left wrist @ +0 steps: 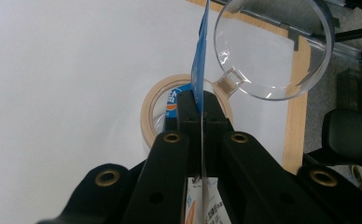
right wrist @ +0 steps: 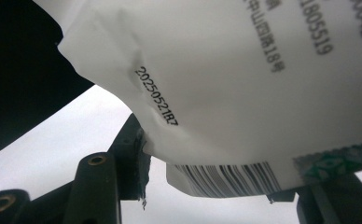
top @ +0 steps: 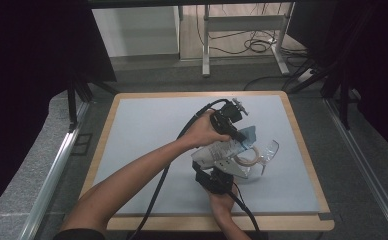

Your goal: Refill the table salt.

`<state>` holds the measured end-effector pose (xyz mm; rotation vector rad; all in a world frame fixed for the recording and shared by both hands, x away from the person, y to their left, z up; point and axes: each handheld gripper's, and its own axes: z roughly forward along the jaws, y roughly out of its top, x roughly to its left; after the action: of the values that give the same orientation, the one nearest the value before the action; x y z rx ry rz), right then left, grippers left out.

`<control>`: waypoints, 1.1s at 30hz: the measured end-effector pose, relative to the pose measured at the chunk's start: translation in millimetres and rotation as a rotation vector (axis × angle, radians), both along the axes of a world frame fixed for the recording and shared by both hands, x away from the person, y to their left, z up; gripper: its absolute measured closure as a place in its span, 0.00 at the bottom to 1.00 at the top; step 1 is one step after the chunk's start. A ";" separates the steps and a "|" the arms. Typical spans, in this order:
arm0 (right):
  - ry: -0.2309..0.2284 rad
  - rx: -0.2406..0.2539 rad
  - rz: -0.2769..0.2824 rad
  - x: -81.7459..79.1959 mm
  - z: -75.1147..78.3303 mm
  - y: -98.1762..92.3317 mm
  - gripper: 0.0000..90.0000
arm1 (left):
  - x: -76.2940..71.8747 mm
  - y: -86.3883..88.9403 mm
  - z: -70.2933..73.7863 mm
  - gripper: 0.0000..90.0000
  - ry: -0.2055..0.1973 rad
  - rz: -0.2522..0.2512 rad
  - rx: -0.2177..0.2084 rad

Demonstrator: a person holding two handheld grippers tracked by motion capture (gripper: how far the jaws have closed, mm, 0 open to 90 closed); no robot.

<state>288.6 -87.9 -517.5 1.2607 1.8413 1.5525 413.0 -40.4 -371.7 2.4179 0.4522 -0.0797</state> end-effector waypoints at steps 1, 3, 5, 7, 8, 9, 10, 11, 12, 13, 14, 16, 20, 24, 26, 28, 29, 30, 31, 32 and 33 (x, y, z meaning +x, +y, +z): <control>-0.004 -0.001 0.000 0.4 0.1 -0.3 0.50 | 0.4 -0.5 0.3 1.00 -0.002 -0.003 0.001; -0.002 0.002 -0.001 0.8 1.0 -0.8 0.50 | 1.2 -1.7 1.1 1.00 -0.001 -0.005 0.003; -0.006 0.001 -0.002 1.2 1.8 -1.5 0.50 | 2.4 -2.6 1.8 1.00 0.001 -0.009 0.005; -0.007 0.007 -0.003 1.5 3.0 -1.8 0.50 | 2.8 -3.8 2.4 1.00 0.004 -0.008 0.005; -0.006 0.011 -0.004 1.6 3.5 -1.8 0.50 | 2.7 -4.6 2.6 1.00 0.003 -0.010 0.007; -0.008 0.015 -0.004 1.7 4.0 -1.7 0.50 | 2.5 -5.3 2.9 1.00 0.003 -0.011 0.009; -0.007 0.018 -0.003 1.7 4.4 -1.7 0.50 | 2.4 -6.0 3.3 1.00 0.004 -0.017 0.012; -0.009 0.017 -0.003 1.8 5.0 -1.8 0.51 | 2.1 -6.5 3.3 1.00 0.006 -0.018 0.010; -0.011 0.018 -0.004 1.8 5.3 -1.7 0.51 | 1.7 -7.0 3.4 1.00 0.010 -0.018 0.009; -0.011 0.020 -0.003 1.8 5.9 -1.5 0.51 | 1.6 -7.6 3.1 1.00 0.011 -0.018 0.012; -0.011 0.020 -0.003 1.8 5.9 -1.5 0.51 | 1.6 -7.6 3.1 1.00 0.011 -0.018 0.012; -0.013 0.025 -0.001 0.4 7.9 -0.6 0.51 | 1.3 -8.6 2.5 1.00 0.016 -0.016 0.011; -0.015 0.024 0.002 0.4 8.3 0.0 0.51 | 1.9 -9.4 1.0 1.00 0.016 -0.021 0.022; -0.007 0.028 0.003 1.4 8.4 1.3 0.51 | 3.7 -9.6 -0.6 1.00 0.014 -0.026 0.033; -0.012 0.021 0.000 1.8 8.6 1.7 0.51 | 4.0 -9.5 -0.7 1.00 0.016 -0.024 0.029; -0.014 0.017 0.001 2.4 9.1 1.3 0.52 | 4.1 -9.6 -0.8 1.00 0.017 -0.023 0.027; -0.013 0.018 0.001 2.6 9.3 1.2 0.52 | 4.3 -10.2 -1.0 1.00 0.015 -0.022 0.031; -0.011 0.019 0.002 2.7 9.4 1.1 0.52 | 4.7 -10.8 -1.3 1.00 0.013 -0.025 0.036; -0.013 0.020 0.004 3.0 9.3 0.9 0.52 | 4.7 -11.5 -1.9 1.00 0.014 -0.026 0.038; -0.011 0.022 0.004 3.0 9.5 0.8 0.52 | 4.8 -12.3 -2.5 1.00 0.014 -0.026 0.042; -0.011 0.022 0.004 3.0 9.5 0.8 0.52 | 4.8 -12.3 -2.5 1.00 0.014 -0.026 0.042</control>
<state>291.6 -87.1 -508.0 1.2562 1.8258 1.5829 417.7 -52.7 -374.2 2.4657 0.4329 -0.0993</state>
